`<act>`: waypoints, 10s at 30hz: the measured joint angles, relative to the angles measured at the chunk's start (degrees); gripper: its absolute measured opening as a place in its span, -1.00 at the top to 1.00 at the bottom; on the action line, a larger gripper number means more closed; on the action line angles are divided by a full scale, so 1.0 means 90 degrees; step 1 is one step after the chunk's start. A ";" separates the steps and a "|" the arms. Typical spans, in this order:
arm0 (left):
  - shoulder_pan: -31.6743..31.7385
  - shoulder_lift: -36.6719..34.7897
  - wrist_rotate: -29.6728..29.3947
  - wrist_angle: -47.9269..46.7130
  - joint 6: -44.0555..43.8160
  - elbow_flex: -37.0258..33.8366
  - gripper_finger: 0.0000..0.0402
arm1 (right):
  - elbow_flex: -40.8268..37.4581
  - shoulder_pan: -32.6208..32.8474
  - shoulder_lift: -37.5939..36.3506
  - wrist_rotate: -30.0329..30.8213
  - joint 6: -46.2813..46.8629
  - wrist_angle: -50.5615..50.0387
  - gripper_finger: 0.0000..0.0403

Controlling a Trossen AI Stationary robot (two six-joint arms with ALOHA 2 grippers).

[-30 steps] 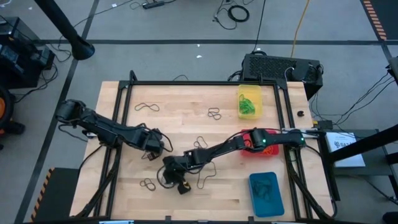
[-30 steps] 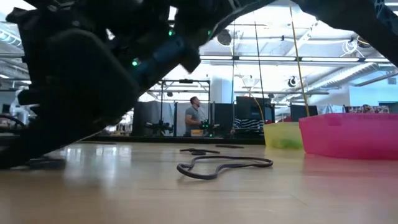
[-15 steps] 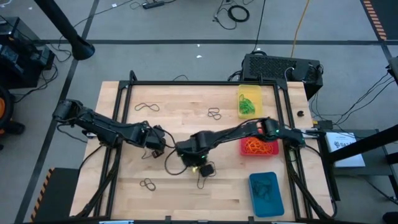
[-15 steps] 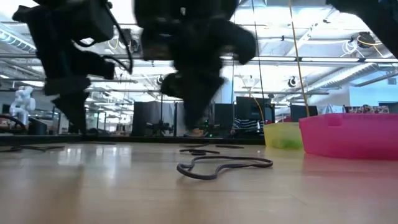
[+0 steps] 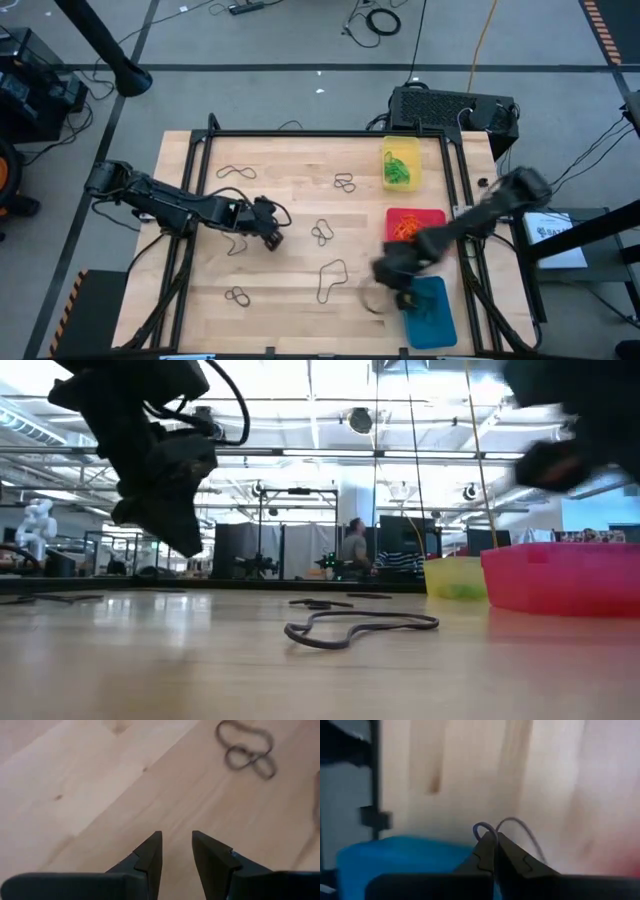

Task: Sort rubber bands into baskets
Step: Put the violet rubber band into the blue bin

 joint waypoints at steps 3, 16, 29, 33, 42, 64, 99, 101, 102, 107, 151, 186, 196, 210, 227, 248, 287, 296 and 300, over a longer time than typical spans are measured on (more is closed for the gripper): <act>0.0000 0.0000 0.0010 0.0443 -0.0350 0.0000 0.44 | -0.0743 0.0836 -0.0909 0.0413 0.1454 0.0389 1.00; -0.0064 0.0000 -0.0160 0.2635 -0.1458 0.0000 0.44 | -0.1346 0.3055 -0.1409 0.1457 0.4298 0.0478 0.99; -0.0634 0.0000 -0.0523 0.3233 -0.1548 0.0000 0.44 | -0.1344 0.3209 -0.1105 0.1214 0.4993 0.0553 0.50; -0.0779 -0.0024 -0.0522 0.3226 -0.0960 0.0000 0.44 | -0.1344 0.3193 -0.1169 0.1028 0.5749 0.0576 0.36; -0.1043 -0.0577 -0.0051 0.1818 -0.0153 0.0002 0.44 | -0.1105 0.2987 -0.1213 -0.0076 0.7078 0.0875 0.24; -0.1158 -0.2667 -0.0444 -0.1127 0.0317 0.0002 0.44 | -0.0224 -0.0720 -0.0634 0.2647 0.4500 0.1932 0.40; -0.1560 -0.2503 -0.0367 -0.1254 -0.1745 0.0002 0.44 | 0.0298 -0.1974 0.2884 0.3312 0.0157 0.4955 0.52; -0.1564 -0.2465 -0.0367 -0.1252 -0.1746 0.0002 0.44 | 0.0293 -0.1907 0.2866 0.3366 0.0210 0.4890 0.69; -0.1564 -0.2448 -0.0376 -0.1250 -0.1733 0.0002 0.44 | 0.0287 -0.1878 0.2835 0.3364 0.0220 0.4854 0.81; -0.1559 -0.2378 -0.0601 -0.1253 -0.1644 0.0002 0.44 | 0.0246 -0.1843 0.2614 0.3220 0.0346 0.4772 0.97; -0.0505 -0.1042 -0.0827 0.0662 0.1326 -0.0002 0.44 | 0.0199 0.3081 -0.0849 0.1961 0.7491 -0.1180 0.97; 0.0118 -0.2491 0.0887 0.0527 0.0520 -0.0002 0.44 | 0.0856 0.0174 -0.0848 0.1888 0.4151 -0.0611 0.38; -0.0404 -0.3734 0.0837 0.1675 -0.0509 0.0000 0.44 | 0.0869 -0.2482 0.0217 0.1913 0.0743 0.3428 0.38; -0.3233 -0.2311 -0.1566 0.2798 -0.2450 0.0002 0.44 | 0.5036 -0.4237 0.4355 0.1031 -0.0921 0.3969 0.38; -0.5325 -0.0505 -0.3910 0.3040 -0.5786 0.0002 0.44 | 0.8033 -0.4201 0.7311 0.2134 -0.1650 0.4240 0.38; -0.5049 -0.0260 -0.3738 0.3826 -0.5865 0.0002 0.44 | 0.8113 -0.4081 0.7503 0.1974 -0.3473 0.4319 0.79; -0.2054 -0.2661 0.1578 -0.2591 0.1387 -0.0697 0.61 | 0.8225 -0.2213 0.4878 0.0432 -0.0827 -0.1219 0.82; -0.2129 -0.1358 0.1079 -0.2445 0.2054 -0.0697 0.61 | 0.8227 -0.1999 0.4871 0.0424 -0.0554 -0.1234 0.82; -0.2127 -0.0921 0.1199 -0.2271 0.2023 -0.0697 0.61 | 0.8227 -0.1944 0.4871 0.0419 -0.0677 -0.1431 0.82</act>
